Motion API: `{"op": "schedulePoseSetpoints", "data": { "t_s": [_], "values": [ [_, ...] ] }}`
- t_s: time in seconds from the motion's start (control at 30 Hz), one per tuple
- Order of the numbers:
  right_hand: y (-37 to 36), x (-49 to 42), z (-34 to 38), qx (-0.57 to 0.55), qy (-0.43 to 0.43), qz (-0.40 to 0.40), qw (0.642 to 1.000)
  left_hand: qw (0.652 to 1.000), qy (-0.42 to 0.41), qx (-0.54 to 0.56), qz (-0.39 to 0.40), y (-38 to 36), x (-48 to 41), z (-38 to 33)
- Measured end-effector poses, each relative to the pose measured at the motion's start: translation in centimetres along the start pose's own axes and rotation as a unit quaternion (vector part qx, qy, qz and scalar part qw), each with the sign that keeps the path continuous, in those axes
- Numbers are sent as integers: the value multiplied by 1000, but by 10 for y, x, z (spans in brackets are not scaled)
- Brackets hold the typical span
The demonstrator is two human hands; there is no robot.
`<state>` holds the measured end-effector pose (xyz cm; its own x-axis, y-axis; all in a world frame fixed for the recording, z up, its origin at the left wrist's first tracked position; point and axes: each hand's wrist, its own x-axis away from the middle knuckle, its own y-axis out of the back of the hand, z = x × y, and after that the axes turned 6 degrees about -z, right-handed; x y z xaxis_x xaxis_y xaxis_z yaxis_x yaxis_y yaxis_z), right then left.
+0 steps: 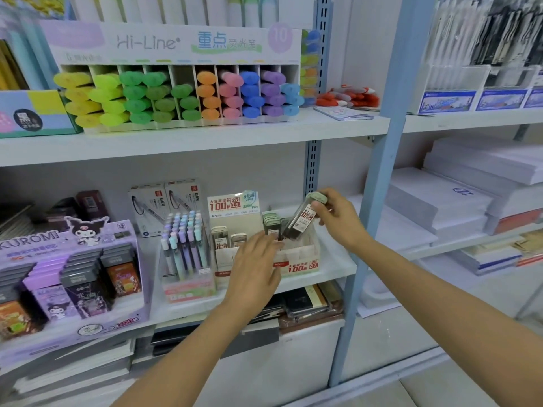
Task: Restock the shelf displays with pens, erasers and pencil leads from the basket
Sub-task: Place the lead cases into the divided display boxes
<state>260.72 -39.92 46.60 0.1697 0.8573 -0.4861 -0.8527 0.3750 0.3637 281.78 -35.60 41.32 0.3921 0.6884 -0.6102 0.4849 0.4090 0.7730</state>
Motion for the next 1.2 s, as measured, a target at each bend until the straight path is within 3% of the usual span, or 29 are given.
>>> {"op": "schedulePoseSetpoints", "data": {
  "t_s": [0.07, 0.13, 0.43, 0.63, 0.93, 1.2],
  "values": [
    [-2, -2, -4, 23, 16, -10, 1000, 988, -27, -101, 110, -9, 4, 2],
    [-9, -1, -6, 40, 40, -10, 998, 977, -28, -139, 160, -15, 7, 3],
    [-27, -7, -9, 147, 148, 23, 978, 986, -29, -107, 126, -23, 14, 12],
    [-16, -14, -23, 144, 125, -23, 981, 988, -26, -88, 120, -24, 15, 14],
    [-31, -16, -18, 152, 190, 27, 970, 990, -28, -87, 105, -27, 18, 14],
    [-30, -11, -30, 179, 143, 39, 973, 991, -25, -89, 98, -29, 18, 14]
  ]
}}
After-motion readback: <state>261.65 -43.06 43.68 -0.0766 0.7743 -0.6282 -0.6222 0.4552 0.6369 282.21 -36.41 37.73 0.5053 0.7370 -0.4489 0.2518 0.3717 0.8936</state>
